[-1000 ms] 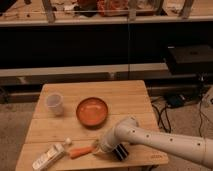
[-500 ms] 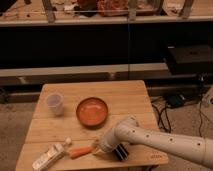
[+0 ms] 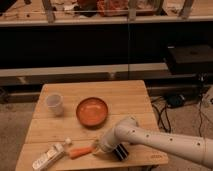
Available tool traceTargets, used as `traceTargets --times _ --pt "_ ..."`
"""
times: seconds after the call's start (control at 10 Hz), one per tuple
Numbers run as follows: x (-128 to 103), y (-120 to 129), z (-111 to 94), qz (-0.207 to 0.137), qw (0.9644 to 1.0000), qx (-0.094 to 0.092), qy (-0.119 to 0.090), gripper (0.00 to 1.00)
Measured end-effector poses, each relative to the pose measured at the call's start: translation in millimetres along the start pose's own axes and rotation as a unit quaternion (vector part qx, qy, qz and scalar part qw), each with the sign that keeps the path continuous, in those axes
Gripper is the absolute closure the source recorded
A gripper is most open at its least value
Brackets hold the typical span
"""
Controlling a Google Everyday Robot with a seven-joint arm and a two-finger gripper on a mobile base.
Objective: Place the pepper in the ceramic bowl
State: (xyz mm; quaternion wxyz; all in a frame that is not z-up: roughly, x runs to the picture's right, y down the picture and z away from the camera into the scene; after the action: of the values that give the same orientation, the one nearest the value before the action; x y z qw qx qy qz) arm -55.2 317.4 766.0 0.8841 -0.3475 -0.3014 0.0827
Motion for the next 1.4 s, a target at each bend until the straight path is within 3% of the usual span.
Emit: traceTargets --times 1.2,1.4 --pt "0 0 -1 0.0 1.0 0.0 0.0 1.0" --pt "-3 -7 -11 -0.001 1.0 0.002 0.006 1.0"
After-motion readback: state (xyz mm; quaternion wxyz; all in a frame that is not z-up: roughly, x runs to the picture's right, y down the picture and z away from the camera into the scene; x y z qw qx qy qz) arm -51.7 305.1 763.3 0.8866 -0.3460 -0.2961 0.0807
